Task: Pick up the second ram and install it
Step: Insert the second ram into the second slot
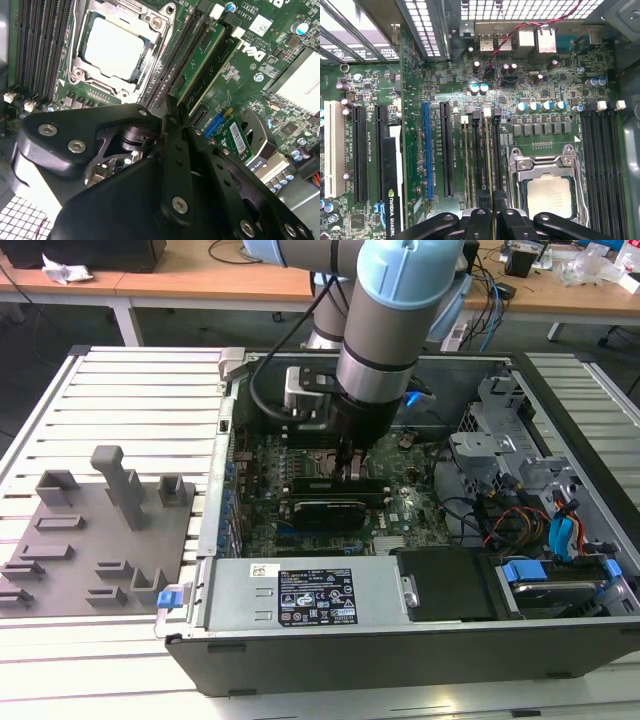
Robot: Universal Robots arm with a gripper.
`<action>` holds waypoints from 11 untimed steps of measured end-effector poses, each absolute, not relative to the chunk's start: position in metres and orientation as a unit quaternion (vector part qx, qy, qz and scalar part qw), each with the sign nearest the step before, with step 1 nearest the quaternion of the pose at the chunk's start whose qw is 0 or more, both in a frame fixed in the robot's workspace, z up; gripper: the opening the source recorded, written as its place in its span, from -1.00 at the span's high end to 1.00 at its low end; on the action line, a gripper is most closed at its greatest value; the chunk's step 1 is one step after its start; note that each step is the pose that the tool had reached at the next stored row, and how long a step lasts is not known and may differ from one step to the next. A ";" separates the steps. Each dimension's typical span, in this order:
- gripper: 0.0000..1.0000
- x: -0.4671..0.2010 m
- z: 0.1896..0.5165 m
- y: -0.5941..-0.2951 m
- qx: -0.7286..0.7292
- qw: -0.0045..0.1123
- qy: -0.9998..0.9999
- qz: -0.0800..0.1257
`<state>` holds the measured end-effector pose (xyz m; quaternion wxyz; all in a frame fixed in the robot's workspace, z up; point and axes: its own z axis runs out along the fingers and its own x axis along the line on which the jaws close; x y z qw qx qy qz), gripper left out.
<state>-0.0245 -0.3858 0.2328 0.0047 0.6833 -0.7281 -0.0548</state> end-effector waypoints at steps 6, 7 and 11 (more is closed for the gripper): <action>0.73 -0.025 0.233 -0.382 0.683 0.010 -0.728 -0.049; 0.73 -0.026 0.233 -0.382 0.683 0.010 -0.728 -0.049; 0.73 -0.026 0.233 -0.382 0.683 0.011 -0.728 -0.048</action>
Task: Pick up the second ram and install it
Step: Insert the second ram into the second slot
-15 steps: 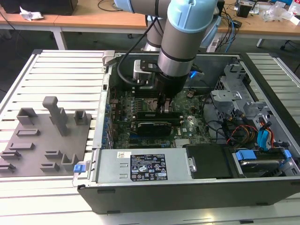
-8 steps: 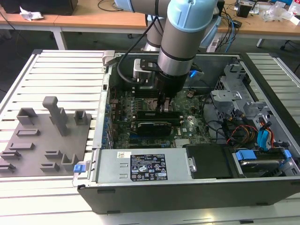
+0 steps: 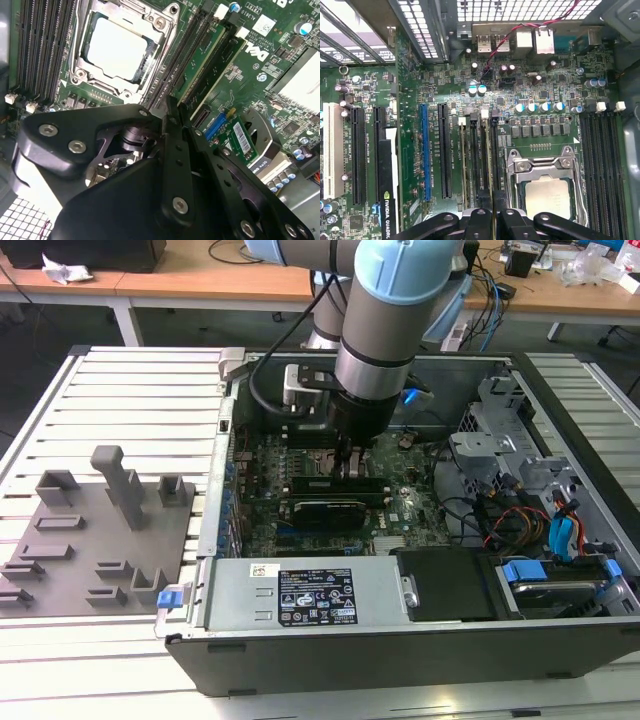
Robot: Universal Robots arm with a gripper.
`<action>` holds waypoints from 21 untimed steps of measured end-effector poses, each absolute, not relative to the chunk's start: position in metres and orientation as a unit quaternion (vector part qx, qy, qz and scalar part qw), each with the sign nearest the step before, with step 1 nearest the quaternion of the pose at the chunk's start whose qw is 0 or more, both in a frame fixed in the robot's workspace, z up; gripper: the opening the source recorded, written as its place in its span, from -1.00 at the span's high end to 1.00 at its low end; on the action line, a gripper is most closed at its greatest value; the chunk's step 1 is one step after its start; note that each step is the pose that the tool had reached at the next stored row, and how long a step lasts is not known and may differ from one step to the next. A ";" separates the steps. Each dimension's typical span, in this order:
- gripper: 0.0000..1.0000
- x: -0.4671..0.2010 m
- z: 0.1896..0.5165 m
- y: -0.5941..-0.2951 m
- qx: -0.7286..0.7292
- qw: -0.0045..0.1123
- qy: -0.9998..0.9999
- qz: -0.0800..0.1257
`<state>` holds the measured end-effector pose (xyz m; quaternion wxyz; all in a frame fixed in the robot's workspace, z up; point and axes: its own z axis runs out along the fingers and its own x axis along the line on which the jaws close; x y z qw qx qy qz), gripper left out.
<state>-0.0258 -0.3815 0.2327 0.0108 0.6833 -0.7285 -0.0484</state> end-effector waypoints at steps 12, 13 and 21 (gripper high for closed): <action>0.73 -0.025 0.230 -0.382 0.683 0.011 -0.728 -0.048; 0.73 -0.024 0.230 -0.382 0.683 0.011 -0.729 -0.048; 0.73 -0.023 0.229 -0.382 0.683 0.011 -0.729 -0.048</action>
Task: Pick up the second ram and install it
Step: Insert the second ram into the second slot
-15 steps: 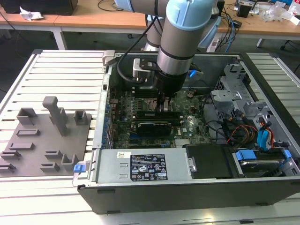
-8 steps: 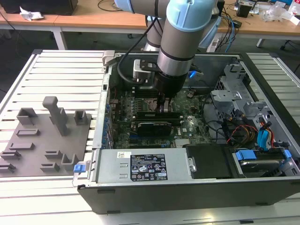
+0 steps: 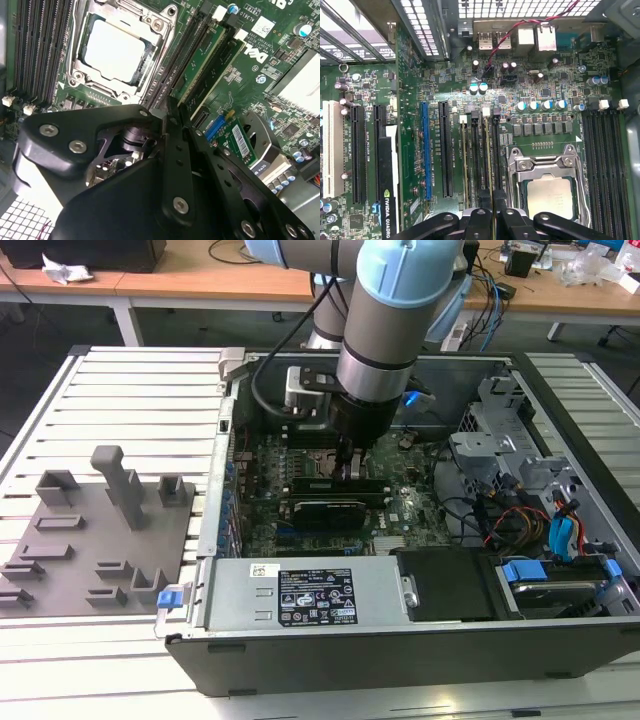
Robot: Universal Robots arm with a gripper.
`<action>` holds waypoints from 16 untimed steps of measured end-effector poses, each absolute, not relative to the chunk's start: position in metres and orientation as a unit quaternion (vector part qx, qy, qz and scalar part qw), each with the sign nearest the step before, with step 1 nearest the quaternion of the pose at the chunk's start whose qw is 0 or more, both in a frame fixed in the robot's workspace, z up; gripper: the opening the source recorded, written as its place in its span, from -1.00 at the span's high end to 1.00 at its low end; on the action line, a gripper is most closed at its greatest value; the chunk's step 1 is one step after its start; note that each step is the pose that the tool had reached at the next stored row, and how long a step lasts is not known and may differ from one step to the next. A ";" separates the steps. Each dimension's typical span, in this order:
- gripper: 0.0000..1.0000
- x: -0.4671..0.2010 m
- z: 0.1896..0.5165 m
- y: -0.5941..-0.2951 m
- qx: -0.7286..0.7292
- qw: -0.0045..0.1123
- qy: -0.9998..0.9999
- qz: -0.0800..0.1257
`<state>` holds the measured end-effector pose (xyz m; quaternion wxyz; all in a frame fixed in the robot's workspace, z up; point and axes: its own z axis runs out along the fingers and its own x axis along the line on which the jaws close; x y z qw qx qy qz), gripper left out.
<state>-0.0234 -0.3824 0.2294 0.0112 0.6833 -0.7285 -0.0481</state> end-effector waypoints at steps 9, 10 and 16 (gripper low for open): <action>0.73 -0.024 0.226 -0.382 0.683 0.011 -0.728 -0.048; 0.73 -0.024 0.225 -0.382 0.683 0.011 -0.728 -0.048; 0.73 -0.024 0.224 -0.382 0.683 0.010 -0.728 -0.048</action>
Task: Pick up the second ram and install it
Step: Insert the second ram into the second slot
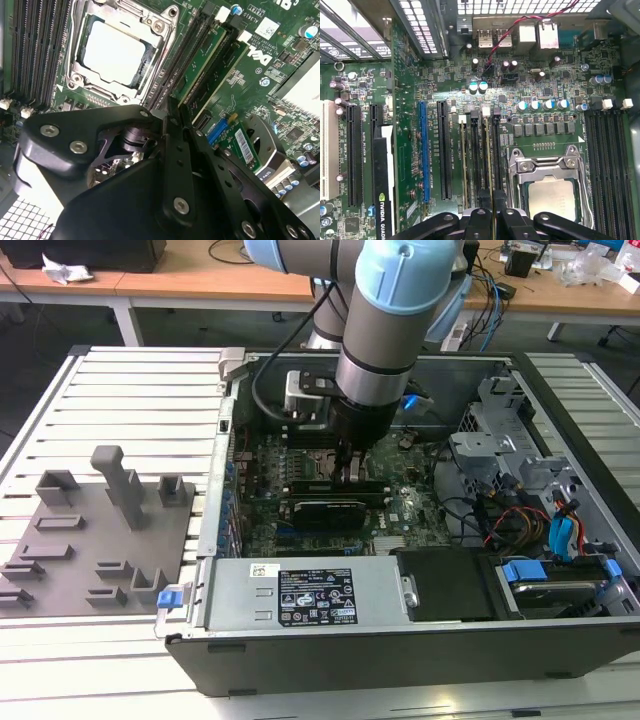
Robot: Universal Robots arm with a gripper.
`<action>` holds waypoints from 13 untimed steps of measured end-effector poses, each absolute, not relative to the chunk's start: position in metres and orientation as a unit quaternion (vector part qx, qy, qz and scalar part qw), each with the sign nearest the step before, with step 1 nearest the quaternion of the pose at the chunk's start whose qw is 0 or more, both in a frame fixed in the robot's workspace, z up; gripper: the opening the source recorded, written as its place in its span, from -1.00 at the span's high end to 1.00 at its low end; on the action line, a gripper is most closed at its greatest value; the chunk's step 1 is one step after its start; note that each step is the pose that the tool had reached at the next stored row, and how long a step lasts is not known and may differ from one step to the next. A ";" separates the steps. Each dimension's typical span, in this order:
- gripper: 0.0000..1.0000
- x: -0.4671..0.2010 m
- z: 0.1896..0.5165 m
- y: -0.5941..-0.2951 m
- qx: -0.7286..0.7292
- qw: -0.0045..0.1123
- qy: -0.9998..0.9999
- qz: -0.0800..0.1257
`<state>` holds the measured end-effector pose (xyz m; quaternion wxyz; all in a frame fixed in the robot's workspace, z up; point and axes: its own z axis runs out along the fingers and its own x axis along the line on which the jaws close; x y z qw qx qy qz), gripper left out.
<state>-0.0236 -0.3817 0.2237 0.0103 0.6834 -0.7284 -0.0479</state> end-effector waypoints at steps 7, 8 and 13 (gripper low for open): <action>0.79 -0.024 0.275 -0.374 0.683 0.014 -0.729 -0.044; 0.79 -0.024 0.280 -0.374 0.683 0.014 -0.729 -0.044; 0.79 -0.024 0.280 -0.374 0.683 0.014 -0.729 -0.044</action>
